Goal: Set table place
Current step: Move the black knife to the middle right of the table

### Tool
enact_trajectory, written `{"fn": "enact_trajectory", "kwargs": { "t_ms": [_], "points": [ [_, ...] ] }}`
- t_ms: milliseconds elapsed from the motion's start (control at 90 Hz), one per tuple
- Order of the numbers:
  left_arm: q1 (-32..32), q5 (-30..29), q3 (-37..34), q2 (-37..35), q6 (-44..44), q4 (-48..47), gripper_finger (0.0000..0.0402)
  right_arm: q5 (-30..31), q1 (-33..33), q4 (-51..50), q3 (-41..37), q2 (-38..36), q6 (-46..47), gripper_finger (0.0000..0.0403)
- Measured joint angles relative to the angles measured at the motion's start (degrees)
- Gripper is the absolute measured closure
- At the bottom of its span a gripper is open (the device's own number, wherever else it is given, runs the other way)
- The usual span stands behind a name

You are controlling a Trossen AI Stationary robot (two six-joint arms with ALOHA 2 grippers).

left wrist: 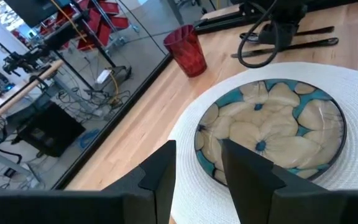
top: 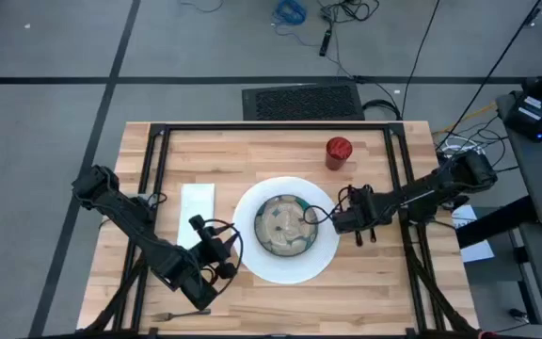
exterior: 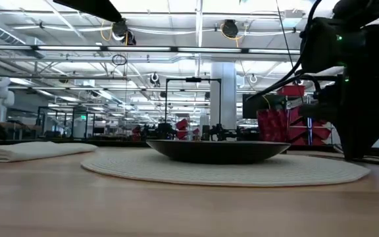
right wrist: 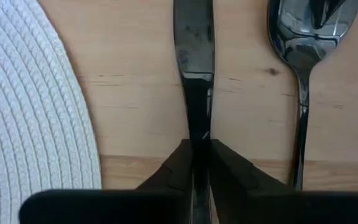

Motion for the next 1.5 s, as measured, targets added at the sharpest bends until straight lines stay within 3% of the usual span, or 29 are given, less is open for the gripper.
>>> {"fn": "enact_trajectory", "kwargs": {
  "t_ms": [400, 789, 1256, 1500],
  "points": [
    [-0.04, -0.02, 0.00, 0.00, 0.00, 0.01, 0.0285, 0.71, 0.00, -1.98, -0.12, 0.10, 1.09, 0.0369],
    [-0.04, -0.03, 0.00, 0.00, 0.00, 0.02, 0.0285, 0.81, -0.01, -2.34, -0.23, -0.20, -0.41, 0.0323],
    [-0.04, -0.04, 0.00, -0.02, 0.00, 0.00, 0.0285, 3.66, 0.04, -9.47, -0.45, -14.24, -3.65, 0.0282],
    [-0.04, -0.05, 0.00, -0.02, 0.00, 0.00, 0.0285, 3.76, 0.11, -8.42, -0.45, -12.47, -3.85, 0.0284]
  ]
}}
